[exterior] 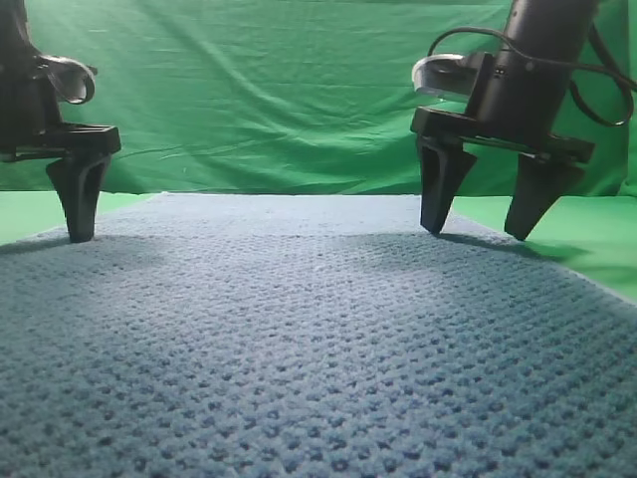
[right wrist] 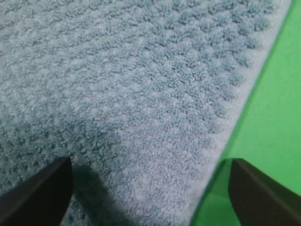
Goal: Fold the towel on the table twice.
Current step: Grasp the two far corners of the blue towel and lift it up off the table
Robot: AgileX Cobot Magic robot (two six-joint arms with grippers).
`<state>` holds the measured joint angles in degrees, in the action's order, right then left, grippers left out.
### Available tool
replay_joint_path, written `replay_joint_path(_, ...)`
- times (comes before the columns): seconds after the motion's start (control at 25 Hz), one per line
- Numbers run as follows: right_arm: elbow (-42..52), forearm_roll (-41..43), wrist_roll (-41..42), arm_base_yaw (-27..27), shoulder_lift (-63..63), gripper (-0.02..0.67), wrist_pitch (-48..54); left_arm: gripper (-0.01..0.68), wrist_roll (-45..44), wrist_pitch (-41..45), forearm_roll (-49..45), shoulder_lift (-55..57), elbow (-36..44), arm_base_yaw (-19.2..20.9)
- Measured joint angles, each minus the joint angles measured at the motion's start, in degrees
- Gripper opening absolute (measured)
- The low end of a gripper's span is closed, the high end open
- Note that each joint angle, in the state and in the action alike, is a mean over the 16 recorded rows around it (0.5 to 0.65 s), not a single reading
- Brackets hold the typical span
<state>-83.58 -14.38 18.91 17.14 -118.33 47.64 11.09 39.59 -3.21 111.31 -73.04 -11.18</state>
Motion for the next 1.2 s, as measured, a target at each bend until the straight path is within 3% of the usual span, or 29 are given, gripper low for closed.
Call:
replay_joint_path(0.2, -0.32, 0.98, 0.28, 0.45, -0.48, 0.489, -0.03, 0.549, 0.0, -0.41, 1.02, 0.73, -0.3, 0.05)
replay_joint_path(0.6, -0.56, 1.65, -0.93, 0.66, -0.9, 0.135, 0.7, 0.163, -0.52, -1.4, 3.91, 1.26, -0.84, 0.12)
replay_joint_path(0.76, -0.63, 2.15, -2.69, 0.75, -0.55, 0.036, 1.34, 0.044, -0.84, -0.96, 4.67, 1.14, -1.28, 0.15)
replay_joint_path(0.92, -1.21, 2.99, -4.61, 0.89, 0.77, 0.002, 2.35, 0.003, -1.18, 0.75, 5.07, -0.03, -2.54, 0.15)
replay_joint_path(1.2, -5.52, 5.12, -7.21, 1.13, 5.32, 0.0, 4.36, 0.0, -1.77, 5.57, 6.1, -4.39, -8.86, 0.15)
